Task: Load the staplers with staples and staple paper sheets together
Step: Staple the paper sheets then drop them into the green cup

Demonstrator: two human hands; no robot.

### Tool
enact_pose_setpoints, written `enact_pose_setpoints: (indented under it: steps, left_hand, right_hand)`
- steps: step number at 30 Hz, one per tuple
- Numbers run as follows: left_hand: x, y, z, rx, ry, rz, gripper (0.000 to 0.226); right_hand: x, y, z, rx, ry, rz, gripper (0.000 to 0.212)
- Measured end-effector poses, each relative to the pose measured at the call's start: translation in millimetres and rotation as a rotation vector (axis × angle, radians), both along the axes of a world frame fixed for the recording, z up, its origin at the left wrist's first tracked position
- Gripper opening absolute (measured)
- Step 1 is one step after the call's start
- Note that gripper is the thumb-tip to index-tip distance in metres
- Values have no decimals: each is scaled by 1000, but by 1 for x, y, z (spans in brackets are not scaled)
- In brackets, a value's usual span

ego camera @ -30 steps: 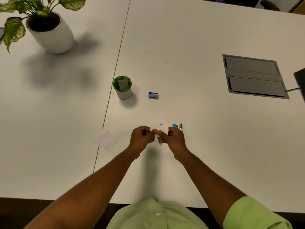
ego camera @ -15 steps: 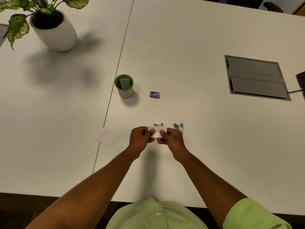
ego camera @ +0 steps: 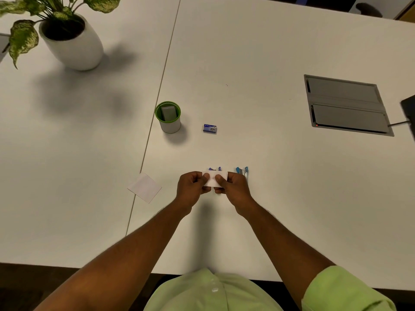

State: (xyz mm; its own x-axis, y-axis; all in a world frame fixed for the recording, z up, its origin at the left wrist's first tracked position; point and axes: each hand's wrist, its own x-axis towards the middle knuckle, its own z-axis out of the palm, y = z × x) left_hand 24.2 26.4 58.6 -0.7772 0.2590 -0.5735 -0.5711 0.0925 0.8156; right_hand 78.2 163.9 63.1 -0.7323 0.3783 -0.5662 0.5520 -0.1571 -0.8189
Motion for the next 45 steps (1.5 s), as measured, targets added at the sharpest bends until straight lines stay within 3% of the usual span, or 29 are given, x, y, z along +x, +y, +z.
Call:
enact_pose_setpoints:
  steps: [13,24,31,36,40,45]
  left_hand:
    - [-4,-2,-1,-19,32,3,15]
    - [-7,-8,5,85,-84,-14,19]
    - [-23,-9,57,325,-104,-73,15]
    - [-30,-9,115,476,-4,-116,16]
    - [-31,-7,149,469,103,-86,21]
    - [-33,-5,161,440,199,-77,14]
  right_hand:
    - [-4,3,4,-101,-26,-49,15]
    - [-4,3,18,-159,-10,-77,9]
    - [-4,8,71,-328,183,-111,17]
    - [-7,11,125,-390,358,-65,11]
    - [-12,11,160,-339,451,-39,12]
    - [-16,8,176,-112,488,13,8]
